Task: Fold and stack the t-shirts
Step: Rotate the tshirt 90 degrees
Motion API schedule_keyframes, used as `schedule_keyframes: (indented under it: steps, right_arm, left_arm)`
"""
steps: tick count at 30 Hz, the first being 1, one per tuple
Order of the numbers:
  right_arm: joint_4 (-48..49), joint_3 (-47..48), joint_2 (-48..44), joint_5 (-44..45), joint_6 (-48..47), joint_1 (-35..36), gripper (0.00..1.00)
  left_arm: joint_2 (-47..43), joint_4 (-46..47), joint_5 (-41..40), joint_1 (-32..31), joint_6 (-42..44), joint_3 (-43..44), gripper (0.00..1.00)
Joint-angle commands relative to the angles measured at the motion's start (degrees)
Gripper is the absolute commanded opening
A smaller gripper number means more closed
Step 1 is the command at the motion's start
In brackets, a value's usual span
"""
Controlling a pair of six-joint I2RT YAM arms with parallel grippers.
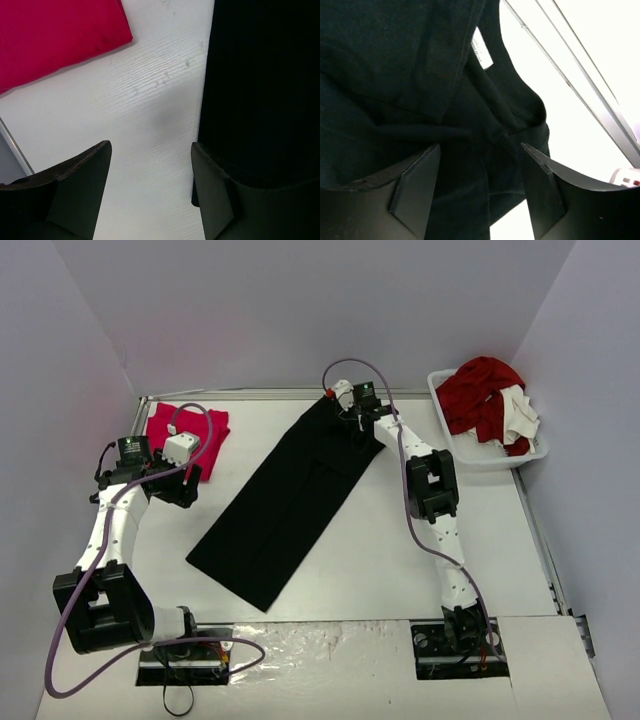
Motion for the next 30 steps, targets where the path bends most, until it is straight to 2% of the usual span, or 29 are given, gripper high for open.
schedule_keyframes:
  steps: [1,6,9,14,16,17,18,19,24,30]
  right_arm:
    - [1.37,-3.06,-6.35,1.17,0.65,-0.22,0.61]
    - [2.25,-9.04,-12.60,1.87,1.08,-0.13,0.65]
    - [2.34,-13.59,-19.61,1.17,1.87,0.05,0.67]
    - [-0.11,-22.04,-29.82,-5.24,3.81,0.84,0.65]
    - [-3.88,-25.29,-33.96,-8.48,4.77,0.93,0.53]
    - [-5.47,-26.26,-35.10,-12.59,5.47,0.93,0.23]
    - [-6.96,-27.23,-36.68,-14.28,6.09,0.93,0.08]
    - [-9.93,-28.98,-37.21,-15.87,6.53,1.01,0.00]
    - [-20.93,-32.16,-36.87,-30.18,5.13,2.50,0.00]
    - [-24.99,-34.53,-31.96,-33.11,3.72,7.50,0.00]
  left_arm:
    - [-0.27,-0.52,1.22,0.33,0.53,0.70,0.63]
    - [-1.24,-0.43,1.84,0.33,0.35,0.53,0.64]
    - [-2.47,-0.34,2.45,0.33,0.26,0.18,0.63]
    - [-4.05,-0.43,3.60,0.25,-0.26,0.26,0.64]
    - [-4.40,-0.25,3.77,0.33,-0.35,0.18,0.64]
    - [-4.66,-0.08,3.86,0.33,-0.44,0.09,0.64]
    - [-4.75,-0.08,3.86,0.33,-0.70,0.09,0.64]
    - [-4.75,-0.16,4.12,0.33,-0.70,0.09,0.64]
    - [-5.19,-0.08,4.92,0.24,-1.06,0.35,0.64]
    - [-5.19,-0.34,4.92,0.33,-1.23,0.44,0.64]
